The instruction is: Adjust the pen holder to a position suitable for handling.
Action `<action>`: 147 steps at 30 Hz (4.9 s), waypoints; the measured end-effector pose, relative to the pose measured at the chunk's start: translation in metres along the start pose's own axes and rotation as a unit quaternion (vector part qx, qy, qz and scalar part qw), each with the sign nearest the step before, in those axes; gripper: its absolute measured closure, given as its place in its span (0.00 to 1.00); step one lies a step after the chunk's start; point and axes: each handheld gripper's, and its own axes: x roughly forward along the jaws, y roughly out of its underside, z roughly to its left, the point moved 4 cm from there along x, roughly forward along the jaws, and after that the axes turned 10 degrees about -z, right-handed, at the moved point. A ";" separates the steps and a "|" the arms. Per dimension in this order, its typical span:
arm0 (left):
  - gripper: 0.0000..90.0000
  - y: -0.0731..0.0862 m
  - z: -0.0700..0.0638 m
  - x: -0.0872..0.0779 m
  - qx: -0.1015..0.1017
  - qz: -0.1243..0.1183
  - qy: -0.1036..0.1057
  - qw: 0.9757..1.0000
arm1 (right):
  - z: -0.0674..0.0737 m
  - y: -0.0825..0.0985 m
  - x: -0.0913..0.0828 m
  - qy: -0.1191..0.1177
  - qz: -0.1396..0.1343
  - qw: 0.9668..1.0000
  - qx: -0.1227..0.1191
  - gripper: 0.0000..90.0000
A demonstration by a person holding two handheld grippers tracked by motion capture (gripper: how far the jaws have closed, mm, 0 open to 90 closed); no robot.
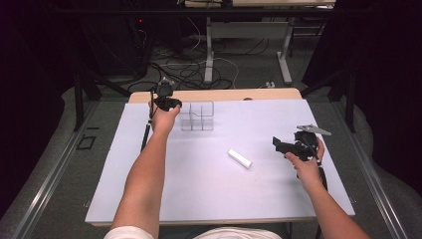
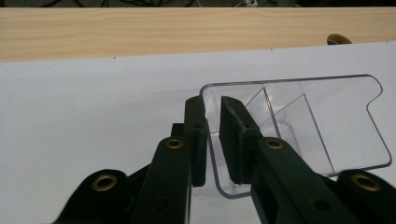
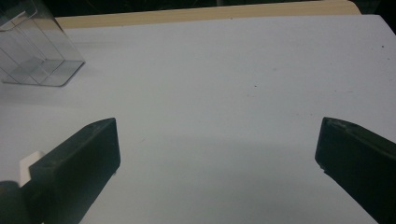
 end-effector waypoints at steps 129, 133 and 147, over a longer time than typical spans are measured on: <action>0.34 0.058 -0.024 -0.111 0.074 -0.156 0.088 0.981 | 0.040 -0.019 -0.008 -0.079 0.004 0.993 -0.083 0.31; 0.31 0.068 -0.017 -0.118 0.071 -0.162 0.087 0.980 | 0.047 -0.020 -0.008 -0.090 0.009 0.991 -0.094 0.30; 0.07 0.113 -0.009 -0.119 0.078 -0.137 0.131 0.979 | 0.071 -0.007 -0.001 -0.150 0.039 0.978 -0.137 0.33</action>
